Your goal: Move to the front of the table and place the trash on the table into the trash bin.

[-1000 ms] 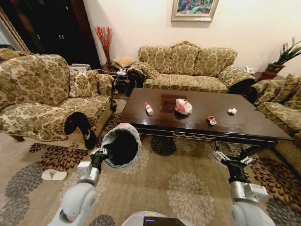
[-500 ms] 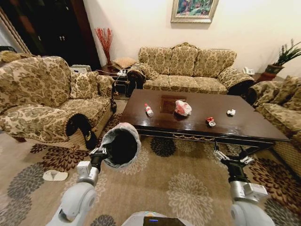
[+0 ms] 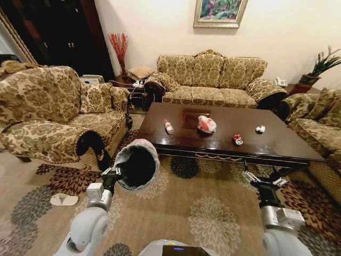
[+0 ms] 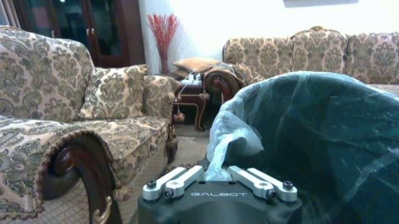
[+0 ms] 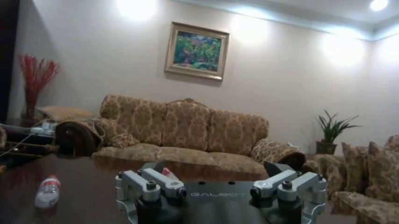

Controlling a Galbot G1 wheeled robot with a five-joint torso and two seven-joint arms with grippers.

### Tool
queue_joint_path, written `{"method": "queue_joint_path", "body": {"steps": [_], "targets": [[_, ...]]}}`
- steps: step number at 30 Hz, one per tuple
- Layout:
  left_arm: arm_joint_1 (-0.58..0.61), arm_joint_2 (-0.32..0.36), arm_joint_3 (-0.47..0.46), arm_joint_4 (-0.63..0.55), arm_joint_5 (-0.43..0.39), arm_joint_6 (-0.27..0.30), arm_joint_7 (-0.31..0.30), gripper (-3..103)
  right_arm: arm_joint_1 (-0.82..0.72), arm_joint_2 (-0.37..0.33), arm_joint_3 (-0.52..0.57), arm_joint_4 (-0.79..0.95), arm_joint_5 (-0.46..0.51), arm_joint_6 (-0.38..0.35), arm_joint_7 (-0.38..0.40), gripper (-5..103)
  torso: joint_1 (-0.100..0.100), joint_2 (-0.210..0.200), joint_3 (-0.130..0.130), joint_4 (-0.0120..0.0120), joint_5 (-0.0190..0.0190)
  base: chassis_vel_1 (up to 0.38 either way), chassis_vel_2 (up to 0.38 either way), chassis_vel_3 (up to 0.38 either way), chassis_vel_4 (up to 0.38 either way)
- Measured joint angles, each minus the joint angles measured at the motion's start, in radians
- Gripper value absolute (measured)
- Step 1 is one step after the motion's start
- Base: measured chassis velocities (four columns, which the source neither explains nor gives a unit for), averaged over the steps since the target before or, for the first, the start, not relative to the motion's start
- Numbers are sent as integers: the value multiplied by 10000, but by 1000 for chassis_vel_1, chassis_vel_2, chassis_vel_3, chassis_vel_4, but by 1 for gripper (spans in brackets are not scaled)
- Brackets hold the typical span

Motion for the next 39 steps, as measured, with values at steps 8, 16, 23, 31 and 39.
{"method": "queue_joint_path", "body": {"steps": [8, 16, 23, 31, 39], "targets": [[11, -36, 15, -60, -99, -322, 206, 2, -147, 22, 130, 83, 159, -79, -736, 100, 56, 105, 49, -2, 1, 0, 0, 0, 0], [22, -32, -24, -25, -98, -414, 227, 2, -78, 36, 116, 38, 165, -26, -778, 100, 46, 82, 33, 0, 0, -32, 43, 41, -33], [40, -70, 8, -16, -99, -409, 267, 2, -79, 31, 116, -77, 205, 186, -760, 100, 32, 42, 15, -1, 0, -182, 192, 171, -163], [64, -94, 17, -6, -92, -401, 327, 2, -109, 40, 105, -156, 219, 216, -680, 100, 21, 14, -1, -3, -2, -280, 298, 283, -267], [120, -162, 44, -7, -73, -393, 338, 2, -76, 25, 81, -318, 174, 217, -628, 100, 13, -3, -10, -1, -4, -282, 384, 391, -282]]}}
